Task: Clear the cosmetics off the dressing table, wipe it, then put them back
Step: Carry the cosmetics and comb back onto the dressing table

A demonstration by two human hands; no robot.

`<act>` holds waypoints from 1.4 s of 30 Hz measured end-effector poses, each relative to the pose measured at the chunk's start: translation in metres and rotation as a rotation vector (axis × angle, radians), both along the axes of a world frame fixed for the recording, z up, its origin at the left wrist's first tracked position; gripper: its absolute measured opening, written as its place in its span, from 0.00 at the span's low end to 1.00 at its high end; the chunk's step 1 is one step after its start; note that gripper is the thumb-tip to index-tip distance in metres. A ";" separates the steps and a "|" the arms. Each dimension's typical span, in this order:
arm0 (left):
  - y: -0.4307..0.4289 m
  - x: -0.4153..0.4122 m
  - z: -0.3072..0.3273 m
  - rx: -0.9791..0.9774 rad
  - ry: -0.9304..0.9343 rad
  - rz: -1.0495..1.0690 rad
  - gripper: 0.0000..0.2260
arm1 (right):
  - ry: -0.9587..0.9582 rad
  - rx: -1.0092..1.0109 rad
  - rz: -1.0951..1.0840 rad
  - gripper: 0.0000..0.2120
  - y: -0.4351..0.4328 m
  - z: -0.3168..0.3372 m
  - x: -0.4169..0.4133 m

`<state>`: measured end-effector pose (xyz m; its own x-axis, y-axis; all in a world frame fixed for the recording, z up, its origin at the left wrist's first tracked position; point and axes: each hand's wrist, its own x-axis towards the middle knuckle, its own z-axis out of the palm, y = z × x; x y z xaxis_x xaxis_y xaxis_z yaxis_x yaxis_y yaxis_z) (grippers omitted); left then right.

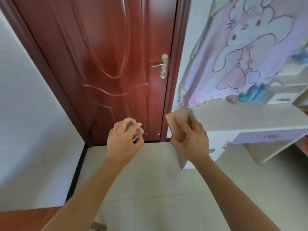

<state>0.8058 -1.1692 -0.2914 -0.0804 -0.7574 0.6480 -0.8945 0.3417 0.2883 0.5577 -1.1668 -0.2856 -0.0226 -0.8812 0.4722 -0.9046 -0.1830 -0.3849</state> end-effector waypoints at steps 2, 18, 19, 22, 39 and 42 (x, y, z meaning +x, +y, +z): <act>-0.015 -0.071 -0.001 0.020 -0.011 -0.065 0.16 | -0.004 0.013 -0.041 0.32 -0.001 -0.004 -0.069; -0.154 -0.409 -0.010 0.108 -0.106 -0.446 0.16 | -0.067 0.094 -0.366 0.33 -0.067 -0.026 -0.391; -0.169 -0.425 -0.016 0.129 -0.119 -0.451 0.17 | -0.057 0.113 -0.368 0.33 -0.076 -0.032 -0.404; -0.223 -0.478 -0.032 0.180 -0.110 -0.469 0.19 | 0.004 0.142 -0.387 0.33 -0.114 -0.042 -0.453; -0.470 -0.760 -0.063 0.323 -0.153 -0.642 0.23 | -0.025 0.244 -0.645 0.34 -0.324 -0.056 -0.727; -0.483 -0.792 -0.095 0.420 -0.222 -0.590 0.23 | -0.019 0.330 -0.572 0.34 -0.353 -0.091 -0.770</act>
